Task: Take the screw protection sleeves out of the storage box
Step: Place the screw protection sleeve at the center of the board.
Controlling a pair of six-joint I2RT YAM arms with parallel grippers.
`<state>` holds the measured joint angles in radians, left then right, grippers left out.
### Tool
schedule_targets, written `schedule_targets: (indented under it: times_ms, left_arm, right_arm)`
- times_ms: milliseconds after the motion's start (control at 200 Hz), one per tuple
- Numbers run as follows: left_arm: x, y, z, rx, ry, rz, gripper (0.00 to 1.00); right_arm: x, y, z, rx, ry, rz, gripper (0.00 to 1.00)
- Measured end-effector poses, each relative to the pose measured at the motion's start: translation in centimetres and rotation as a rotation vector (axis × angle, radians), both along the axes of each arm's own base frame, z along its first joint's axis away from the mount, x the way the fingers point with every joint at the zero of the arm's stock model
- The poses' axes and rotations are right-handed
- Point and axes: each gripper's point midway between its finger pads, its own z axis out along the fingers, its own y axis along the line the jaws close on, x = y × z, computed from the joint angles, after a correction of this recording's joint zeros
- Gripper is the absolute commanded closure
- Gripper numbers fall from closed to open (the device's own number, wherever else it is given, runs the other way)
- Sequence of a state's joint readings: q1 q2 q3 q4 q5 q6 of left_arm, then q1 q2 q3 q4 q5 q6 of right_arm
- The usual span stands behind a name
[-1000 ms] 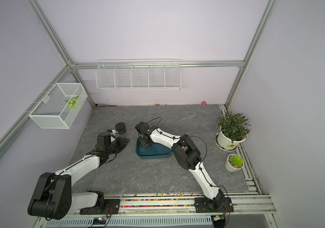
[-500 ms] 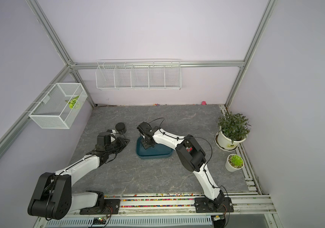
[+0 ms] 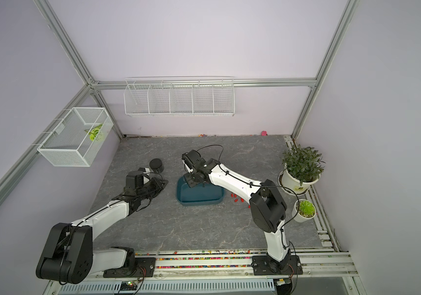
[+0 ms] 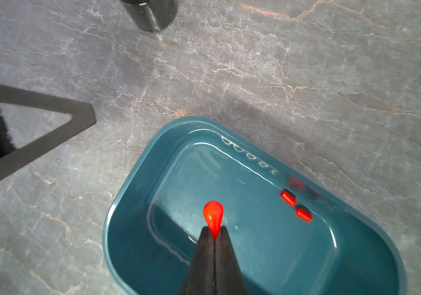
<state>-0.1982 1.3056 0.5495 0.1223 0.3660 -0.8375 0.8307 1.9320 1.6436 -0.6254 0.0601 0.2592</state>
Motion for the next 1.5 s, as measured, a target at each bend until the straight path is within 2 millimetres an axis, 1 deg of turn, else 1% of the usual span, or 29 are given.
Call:
schedule_targets:
  times_ms: [160, 355, 460, 590, 670, 750, 855, 975, 1135, 1500]
  left_arm:
    - [0.0, 0.0, -0.1, 0.001, 0.002, 0.001, 0.74]
    - [0.0, 0.0, -0.3, 0.003, 0.009, 0.001, 0.74]
    - [0.0, 0.0, -0.5, 0.003, 0.014, 0.0, 0.74]
    - [0.0, 0.0, -0.9, 0.005, 0.026, -0.001, 0.74]
    - [0.0, 0.0, -0.9, 0.005, 0.026, -0.001, 0.74]
    - [0.0, 0.0, -0.9, 0.005, 0.026, -0.001, 0.74]
    - [0.0, 0.0, -0.9, 0.004, 0.027, -0.001, 0.74]
    - [0.0, 0.0, -0.9, 0.004, 0.027, -0.001, 0.74]
    - [0.0, 0.0, -0.9, 0.004, 0.027, -0.001, 0.74]
    - [0.0, 0.0, -0.9, 0.004, 0.027, -0.001, 0.74]
  right_arm:
    - [-1.7, -2.4, 0.4, -0.023, 0.005, -0.003, 0.94]
    - [-3.3, -6.4, 1.1, -0.044, -0.005, -0.045, 0.93]
    - [-3.6, -9.1, 1.4, -0.055, -0.018, -0.097, 0.93]
    - [-3.4, -12.9, 1.2, -0.061, -0.02, -0.179, 0.93]
    - [-3.1, -15.3, 0.8, -0.066, -0.013, -0.235, 0.93]
    - [-2.9, -17.2, 0.2, -0.07, -0.002, -0.28, 0.93]
    - [-3.1, -19.1, -0.8, -0.077, 0.019, -0.321, 0.93]
    - [-3.2, -20.5, -2.0, -0.081, 0.046, -0.352, 0.93]
    - [-3.3, -21.7, -3.3, -0.076, 0.076, -0.38, 0.93]
    - [-2.4, -22.3, -3.7, -0.042, 0.077, -0.411, 0.93]
